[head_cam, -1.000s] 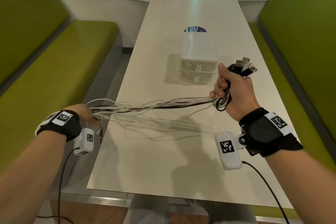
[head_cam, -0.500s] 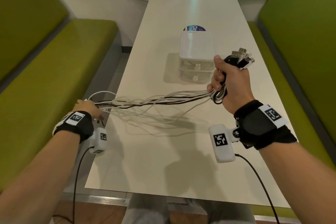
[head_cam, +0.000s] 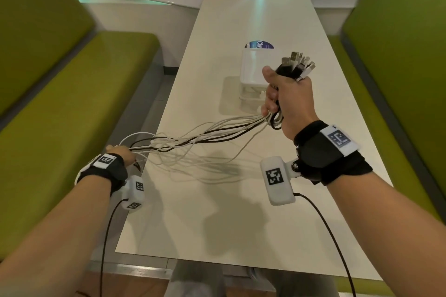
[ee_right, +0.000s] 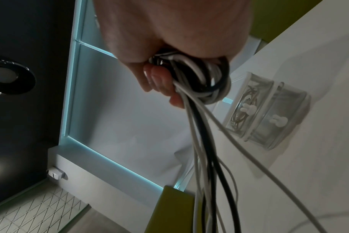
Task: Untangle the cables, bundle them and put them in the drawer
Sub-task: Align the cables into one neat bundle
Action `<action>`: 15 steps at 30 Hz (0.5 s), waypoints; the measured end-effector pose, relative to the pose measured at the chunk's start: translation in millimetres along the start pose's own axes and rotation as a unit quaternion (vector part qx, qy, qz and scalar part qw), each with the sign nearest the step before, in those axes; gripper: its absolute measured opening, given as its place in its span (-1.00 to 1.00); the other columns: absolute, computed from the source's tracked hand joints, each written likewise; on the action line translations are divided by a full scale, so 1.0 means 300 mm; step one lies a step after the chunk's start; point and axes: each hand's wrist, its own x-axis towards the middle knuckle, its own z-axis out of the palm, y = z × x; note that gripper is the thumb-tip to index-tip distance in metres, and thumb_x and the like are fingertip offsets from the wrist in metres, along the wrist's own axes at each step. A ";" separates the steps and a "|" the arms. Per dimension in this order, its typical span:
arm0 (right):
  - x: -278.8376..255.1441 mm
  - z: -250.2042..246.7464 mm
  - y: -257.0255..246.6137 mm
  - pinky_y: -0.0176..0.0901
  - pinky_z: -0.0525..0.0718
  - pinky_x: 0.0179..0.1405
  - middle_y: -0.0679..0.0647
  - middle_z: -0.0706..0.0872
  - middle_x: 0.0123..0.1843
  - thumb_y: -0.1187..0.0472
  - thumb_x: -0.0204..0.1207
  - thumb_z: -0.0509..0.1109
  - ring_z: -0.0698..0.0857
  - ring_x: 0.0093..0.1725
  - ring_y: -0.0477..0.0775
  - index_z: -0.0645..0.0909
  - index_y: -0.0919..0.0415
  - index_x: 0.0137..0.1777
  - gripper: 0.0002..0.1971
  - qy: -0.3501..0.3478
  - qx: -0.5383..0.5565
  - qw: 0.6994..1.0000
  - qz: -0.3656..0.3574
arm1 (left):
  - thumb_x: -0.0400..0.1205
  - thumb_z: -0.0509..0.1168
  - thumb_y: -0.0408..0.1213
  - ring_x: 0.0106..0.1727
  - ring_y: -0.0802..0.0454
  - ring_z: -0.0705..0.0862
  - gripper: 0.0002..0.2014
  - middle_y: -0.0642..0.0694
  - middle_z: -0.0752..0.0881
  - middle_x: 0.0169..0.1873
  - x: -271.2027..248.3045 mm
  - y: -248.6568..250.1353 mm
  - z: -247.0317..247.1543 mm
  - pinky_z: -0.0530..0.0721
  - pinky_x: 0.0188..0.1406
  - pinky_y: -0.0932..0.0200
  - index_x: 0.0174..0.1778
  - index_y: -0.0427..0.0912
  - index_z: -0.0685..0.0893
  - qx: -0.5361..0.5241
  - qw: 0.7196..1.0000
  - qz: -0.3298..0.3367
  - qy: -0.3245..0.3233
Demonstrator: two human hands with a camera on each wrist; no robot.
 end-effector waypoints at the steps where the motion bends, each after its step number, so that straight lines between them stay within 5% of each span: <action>1: -0.003 0.009 0.001 -0.08 0.47 -0.55 0.03 0.36 -0.58 0.26 0.59 0.42 0.29 -0.66 0.03 0.40 0.17 -0.32 -0.70 -0.002 0.001 1.000 0.000 | 0.79 -0.03 -0.23 0.48 -0.16 0.44 -0.63 -0.24 0.57 0.42 0.004 0.008 -0.004 0.32 0.49 0.08 0.39 -0.25 0.55 -0.011 1.000 -0.010 -0.003; 7: -0.013 0.038 -0.065 -0.14 0.48 -0.58 0.02 0.35 -0.60 0.26 0.59 0.42 0.29 -0.66 0.02 0.40 0.19 -0.29 -0.72 -0.010 0.027 1.000 -0.007 | 0.70 0.21 -0.24 0.39 -0.18 0.58 -0.65 -0.23 0.62 0.37 0.038 -0.021 0.014 0.51 0.42 0.02 0.41 -0.19 0.59 0.015 0.998 -0.011 -0.054; 11: -0.014 0.090 -0.124 -0.16 0.47 -0.61 0.02 0.32 -0.59 0.27 0.59 0.41 0.26 -0.67 0.02 0.41 0.23 -0.17 -0.78 -0.028 0.013 0.999 -0.041 | 0.77 0.09 -0.26 0.48 -0.17 0.50 -0.63 -0.27 0.54 0.46 0.049 -0.059 0.027 0.41 0.49 0.02 0.46 -0.30 0.53 0.007 0.998 -0.014 -0.061; 15: -0.013 0.133 -0.141 -0.15 0.46 -0.60 0.04 0.29 -0.58 0.28 0.59 0.41 0.24 -0.67 0.03 0.37 0.20 -0.25 -0.73 -0.033 -0.005 0.998 -0.049 | 0.75 0.14 -0.32 0.41 -0.24 0.56 -0.65 -0.36 0.58 0.39 0.056 -0.089 0.027 0.52 0.34 0.01 0.41 -0.38 0.55 -0.026 0.999 -0.019 -0.028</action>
